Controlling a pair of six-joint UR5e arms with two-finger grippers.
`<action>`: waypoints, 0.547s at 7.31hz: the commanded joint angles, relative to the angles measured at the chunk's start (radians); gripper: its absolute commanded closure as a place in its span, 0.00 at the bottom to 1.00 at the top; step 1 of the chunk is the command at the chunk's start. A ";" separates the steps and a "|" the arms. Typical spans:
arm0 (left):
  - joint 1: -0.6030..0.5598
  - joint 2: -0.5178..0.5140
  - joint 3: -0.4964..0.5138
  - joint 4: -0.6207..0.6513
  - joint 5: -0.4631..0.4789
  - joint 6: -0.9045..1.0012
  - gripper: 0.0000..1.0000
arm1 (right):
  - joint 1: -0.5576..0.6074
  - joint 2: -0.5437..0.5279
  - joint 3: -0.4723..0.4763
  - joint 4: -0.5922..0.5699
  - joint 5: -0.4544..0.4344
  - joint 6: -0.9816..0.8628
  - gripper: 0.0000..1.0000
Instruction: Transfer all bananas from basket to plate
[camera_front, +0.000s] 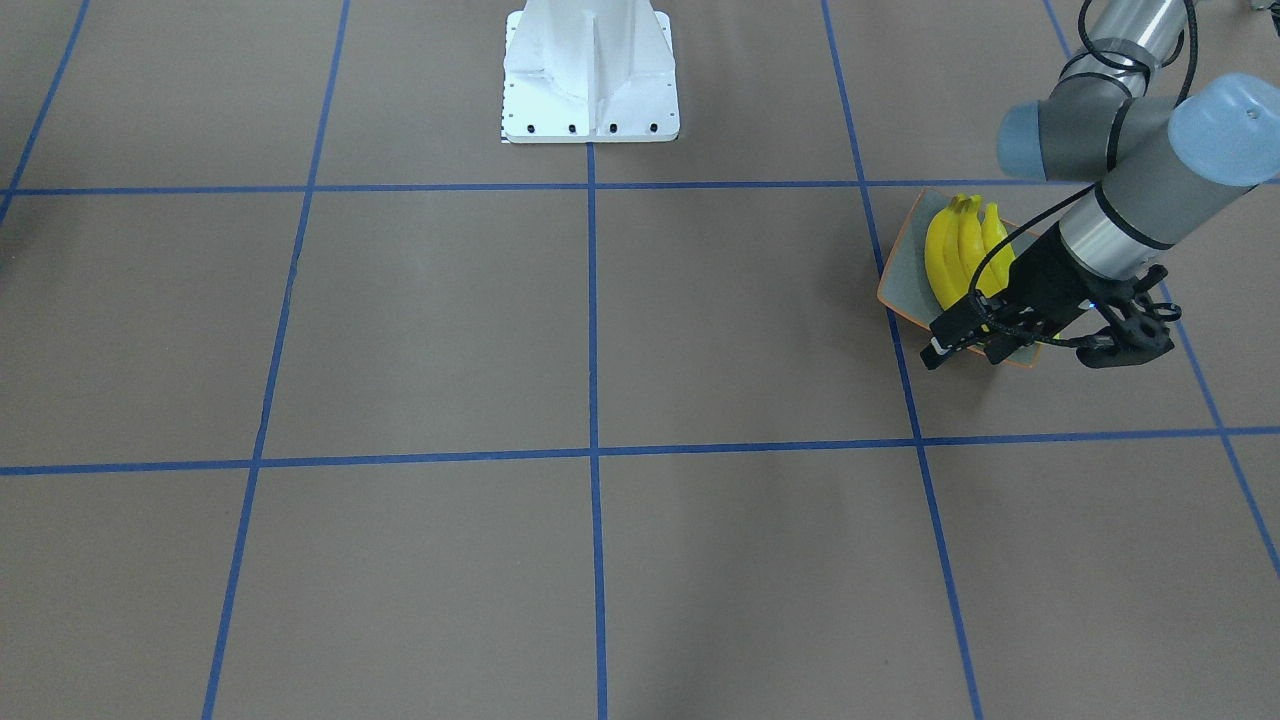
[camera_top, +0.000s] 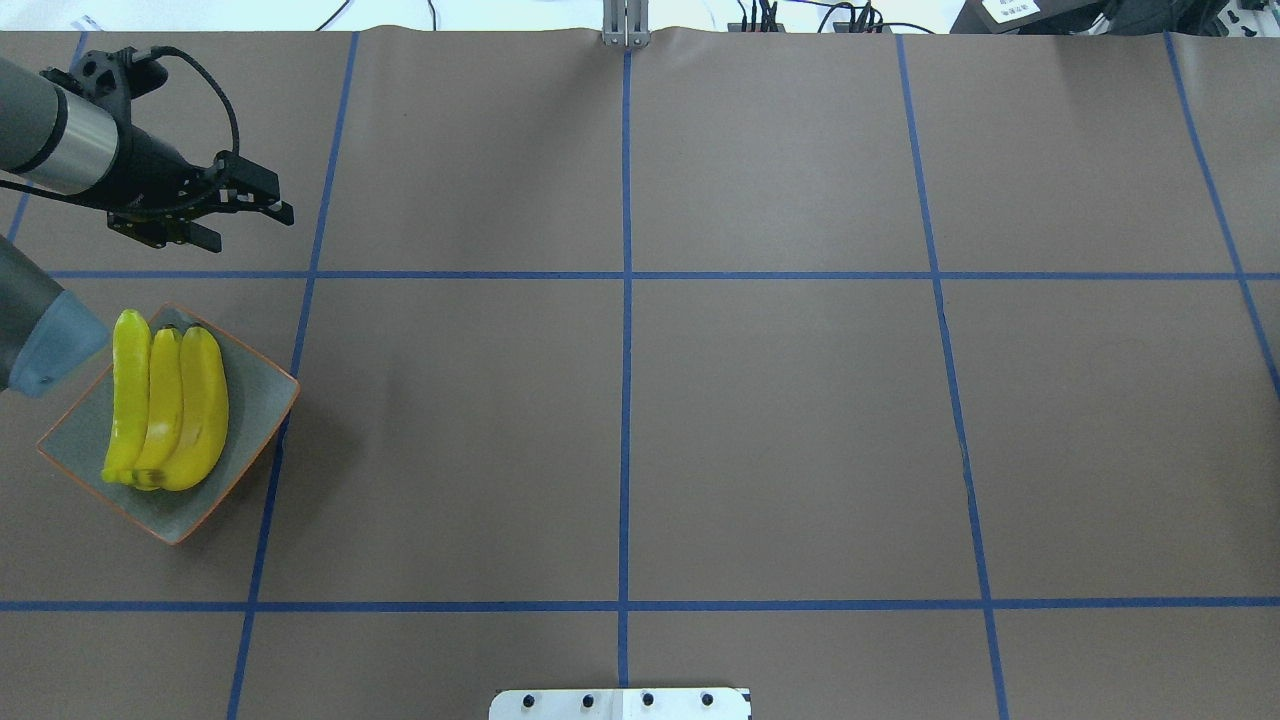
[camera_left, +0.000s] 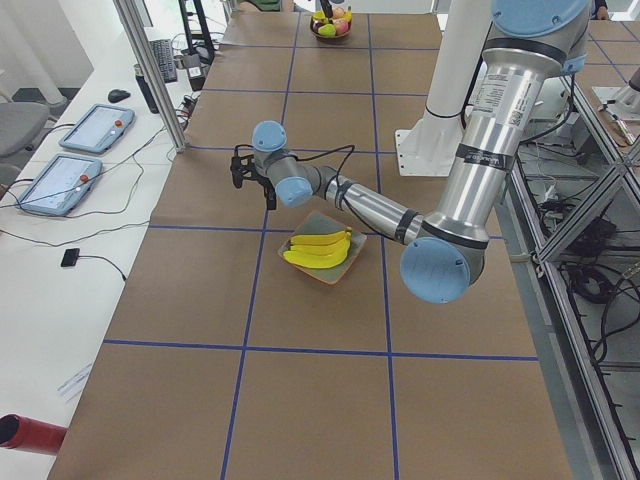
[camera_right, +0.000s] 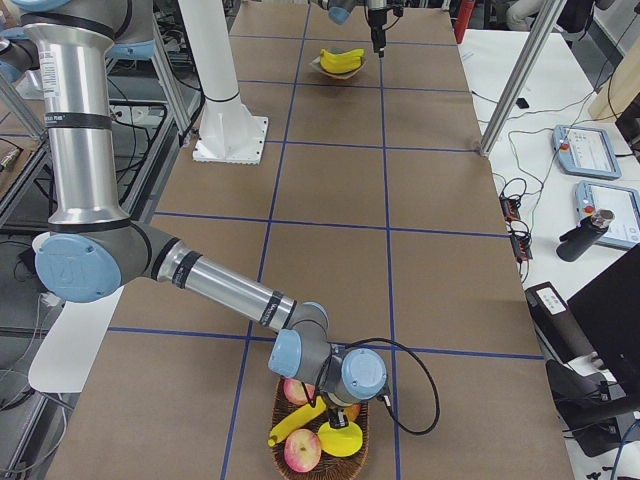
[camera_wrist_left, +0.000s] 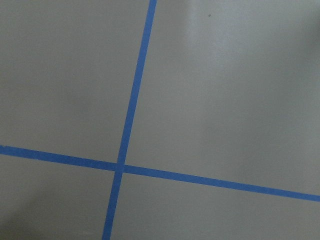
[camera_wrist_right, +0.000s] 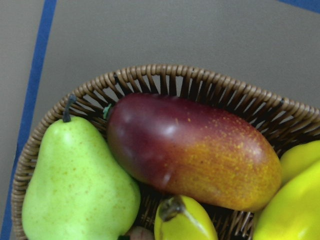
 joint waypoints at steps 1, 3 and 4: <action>0.005 0.000 0.000 -0.004 0.001 0.000 0.00 | -0.004 0.008 -0.012 0.000 -0.012 0.001 0.27; 0.005 0.002 -0.003 -0.005 0.000 0.000 0.00 | -0.004 0.011 -0.013 -0.002 -0.012 0.004 0.37; 0.005 0.002 -0.003 -0.005 0.000 0.000 0.00 | -0.006 0.011 -0.012 0.000 -0.012 0.010 0.54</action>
